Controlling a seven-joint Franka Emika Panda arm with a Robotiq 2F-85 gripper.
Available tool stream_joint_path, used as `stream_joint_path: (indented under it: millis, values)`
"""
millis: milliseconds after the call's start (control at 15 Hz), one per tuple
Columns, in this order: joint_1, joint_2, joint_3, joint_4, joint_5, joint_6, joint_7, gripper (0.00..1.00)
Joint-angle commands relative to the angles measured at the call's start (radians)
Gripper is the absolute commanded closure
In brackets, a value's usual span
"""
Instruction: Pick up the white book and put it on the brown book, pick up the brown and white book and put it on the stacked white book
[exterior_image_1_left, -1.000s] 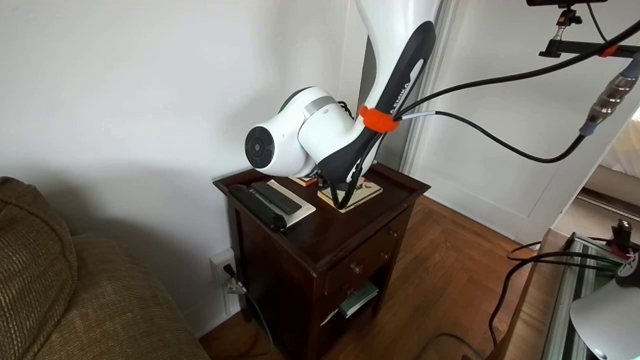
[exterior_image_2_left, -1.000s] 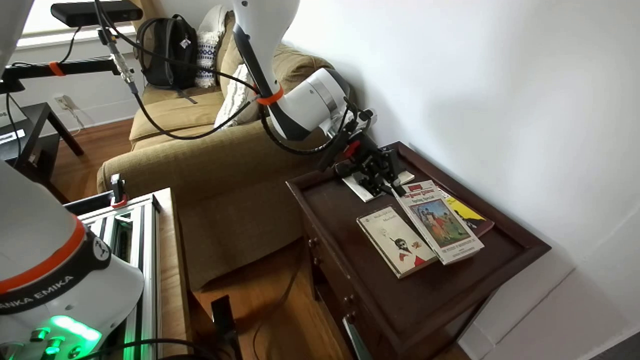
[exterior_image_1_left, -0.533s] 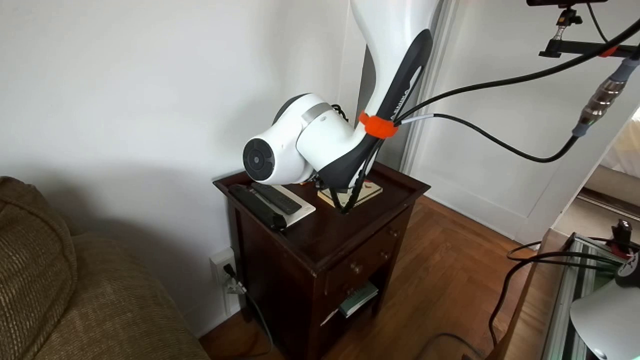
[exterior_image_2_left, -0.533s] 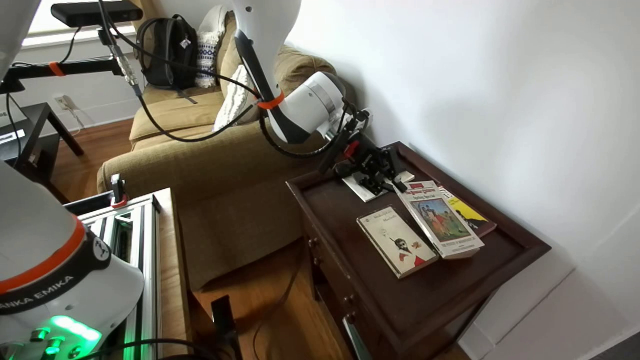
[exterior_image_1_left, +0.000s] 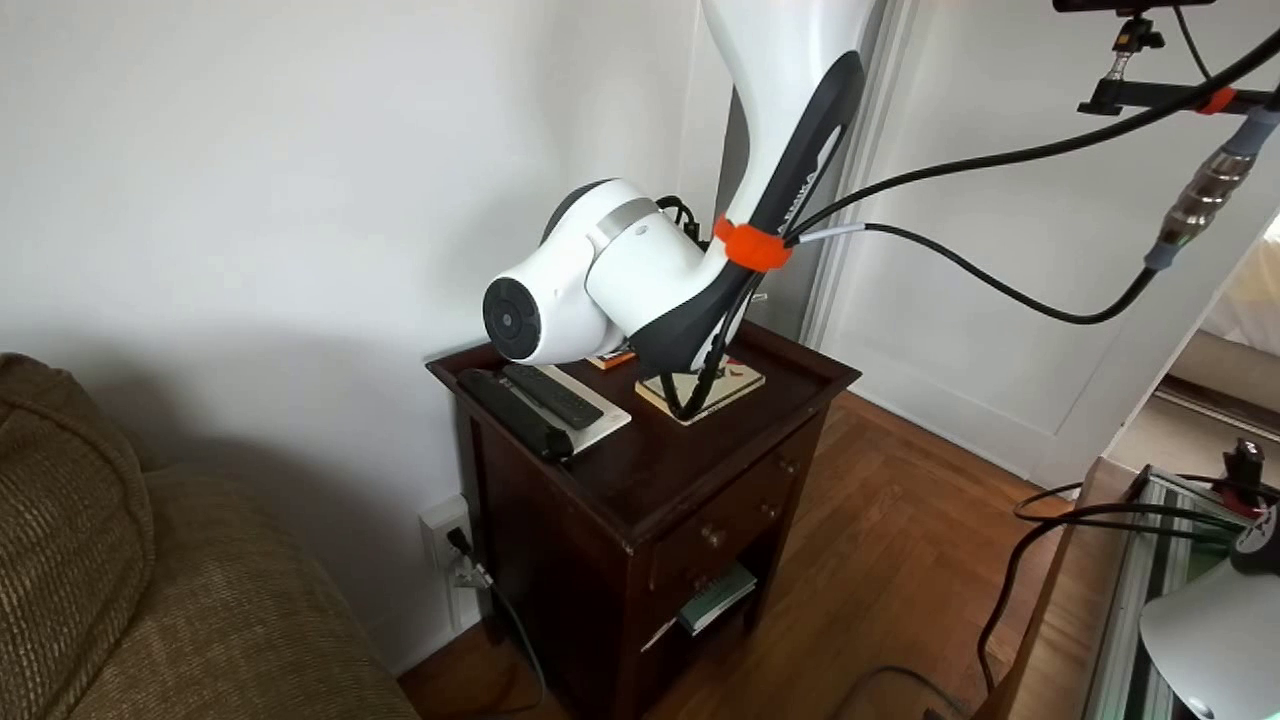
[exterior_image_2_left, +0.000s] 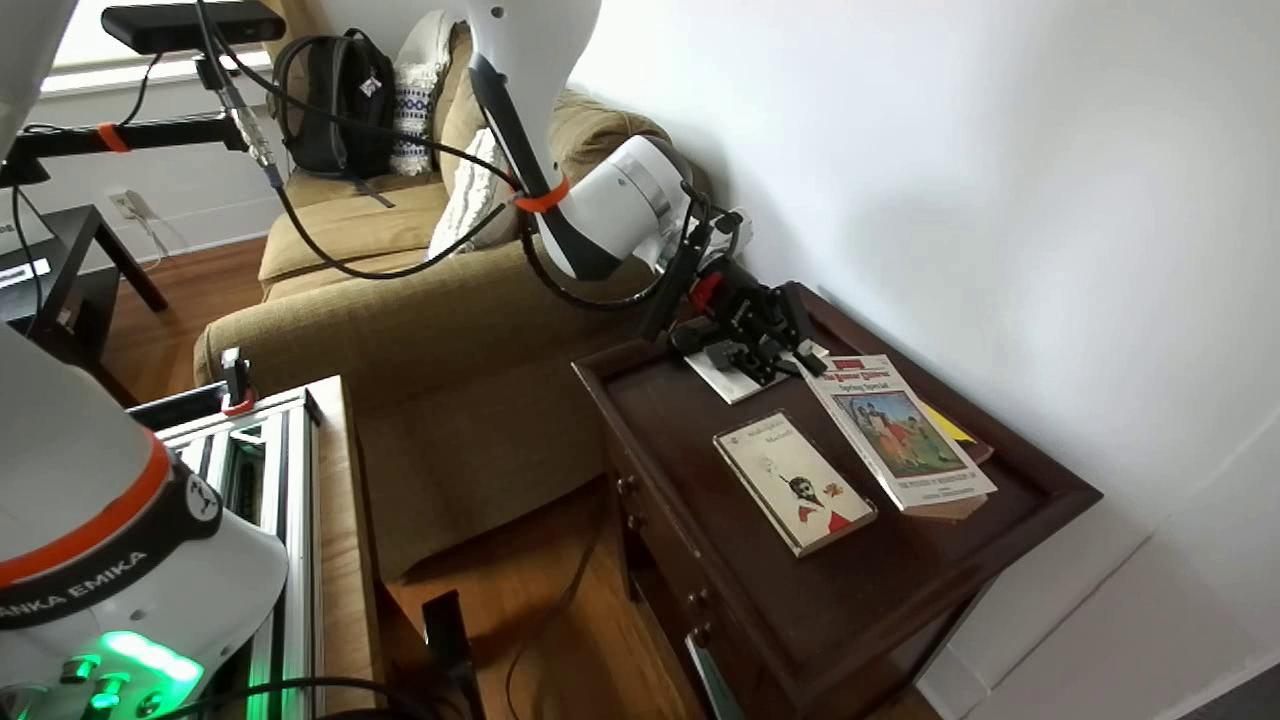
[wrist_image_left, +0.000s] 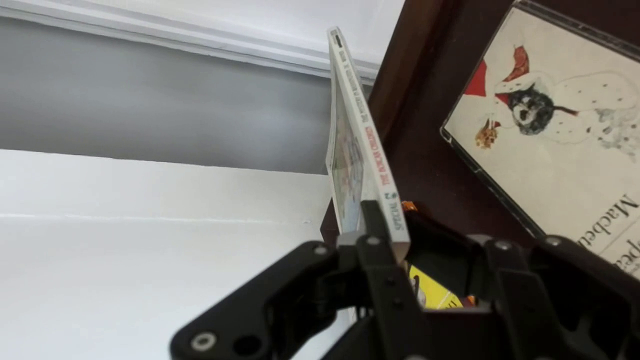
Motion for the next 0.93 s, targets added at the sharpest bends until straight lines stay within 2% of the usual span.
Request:
stream_joint_path:
  millis: [0, 533, 867]
  values:
    - [-0.021, -0.01, 0.029, -0.009, -0.029, -0.045, 0.026, 0.96]
    - [-0.047, 0.017, 0.063, 0.017, -0.113, 0.062, 0.059, 0.96]
    - [-0.068, 0.033, 0.062, 0.017, -0.203, 0.15, 0.098, 0.96]
